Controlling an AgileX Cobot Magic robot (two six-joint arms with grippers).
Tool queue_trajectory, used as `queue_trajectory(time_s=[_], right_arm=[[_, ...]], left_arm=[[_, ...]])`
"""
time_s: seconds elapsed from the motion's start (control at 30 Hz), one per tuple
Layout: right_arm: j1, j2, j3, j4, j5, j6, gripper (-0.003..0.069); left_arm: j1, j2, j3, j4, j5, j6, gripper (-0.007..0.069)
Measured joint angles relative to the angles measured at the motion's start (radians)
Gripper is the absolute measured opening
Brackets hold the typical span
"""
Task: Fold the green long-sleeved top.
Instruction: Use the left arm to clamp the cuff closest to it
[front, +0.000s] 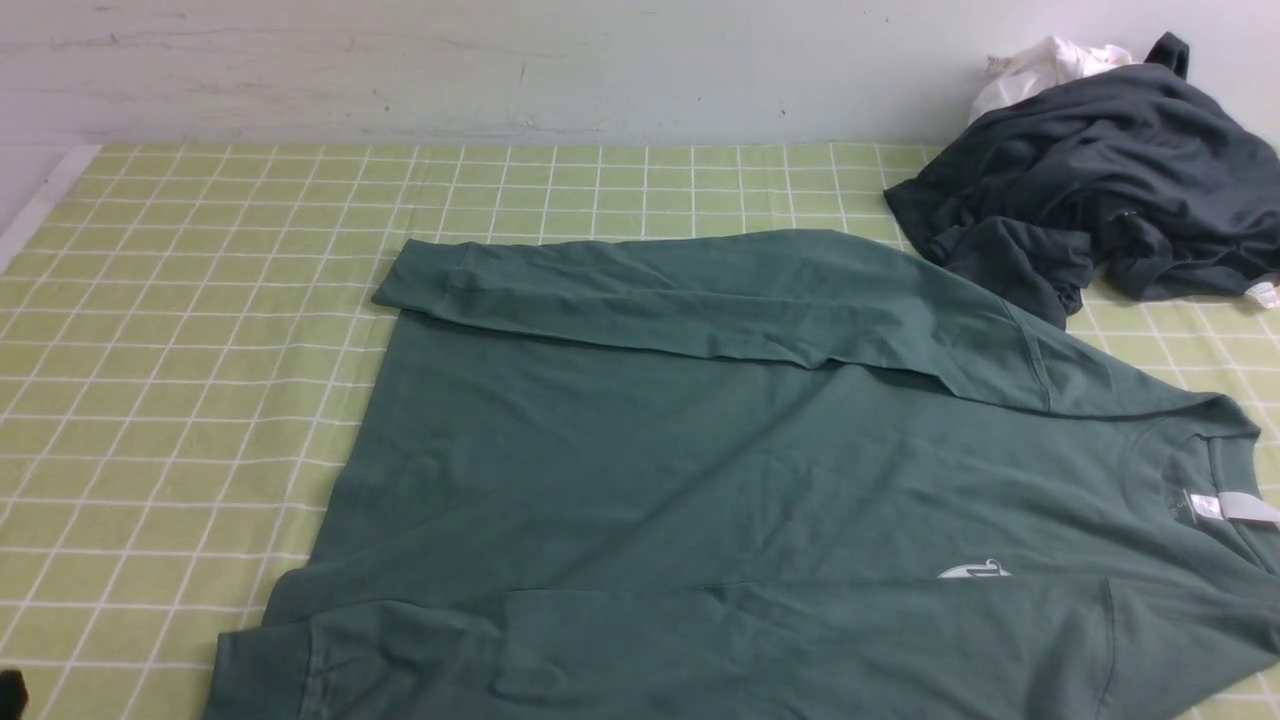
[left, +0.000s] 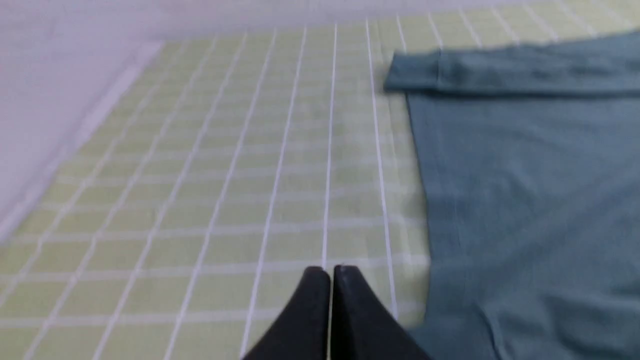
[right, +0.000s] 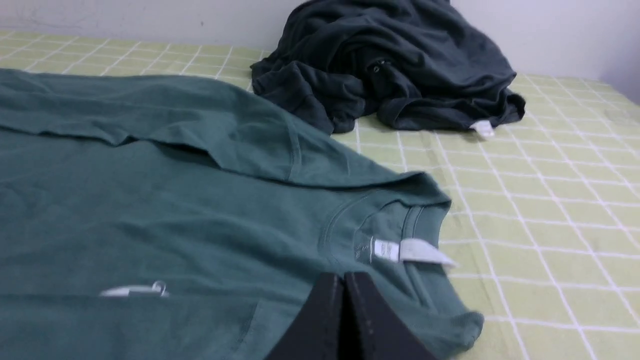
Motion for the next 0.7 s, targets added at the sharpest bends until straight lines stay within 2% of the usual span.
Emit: queue_trajectory(time_s=[0.1, 0.13, 0.17, 0.2, 0.27, 0.33, 0.4, 0.47, 0.53, 0.6, 0.7], right_arm=[[0.000, 0.000, 0.003, 0.007, -0.134, 0.000, -0.0010], [0.000, 0.000, 0.003, 0.016, -0.307, 0.002, -0.0010], [0.000, 0.000, 0.003, 0.018, -0.329, 0.002, -0.0010], [0.000, 0.000, 0.003, 0.030, -0.492, 0.019, -0.0010], [0.000, 0.000, 0.003, 0.047, -0.650, 0.078, -0.0010], [0.000, 0.000, 0.003, 0.067, -0.870, 0.194, -0.0010], [0.000, 0.000, 0.002, 0.066, -0.980, 0.304, -0.0010], [0.000, 0.000, 0.002, 0.053, -1.014, 0.374, -0.0010], [0.000, 0.000, -0.011, 0.012, -1.003, 0.422, -0.0010], [0.000, 0.009, -0.076, -0.051, -0.915, 0.461, -0.0010], [0.000, 0.104, -0.263, -0.207, -0.682, 0.538, -0.0010]], left_arm=[[0.000, 0.000, 0.000, 0.000, -0.128, 0.001, -0.0003], [0.000, 0.000, 0.000, 0.000, -0.257, 0.001, -0.0003], [0.000, 0.000, 0.000, 0.000, -0.270, 0.001, -0.0003], [0.000, 0.000, 0.000, 0.000, -0.371, 0.001, -0.0003], [0.000, 0.000, 0.000, 0.000, -0.489, 0.001, -0.0003], [0.000, 0.000, 0.000, 0.000, -0.651, -0.012, -0.0003], [0.000, 0.000, 0.000, -0.007, -0.844, -0.069, -0.0003], [0.000, 0.000, -0.011, -0.009, -0.932, -0.127, -0.0003], [0.000, 0.000, -0.075, 0.005, -0.923, -0.188, -0.0003], [0.000, 0.015, -0.189, 0.068, -0.842, -0.245, -0.0003], [0.000, 0.100, -0.415, 0.225, -0.615, -0.341, -0.0003]])
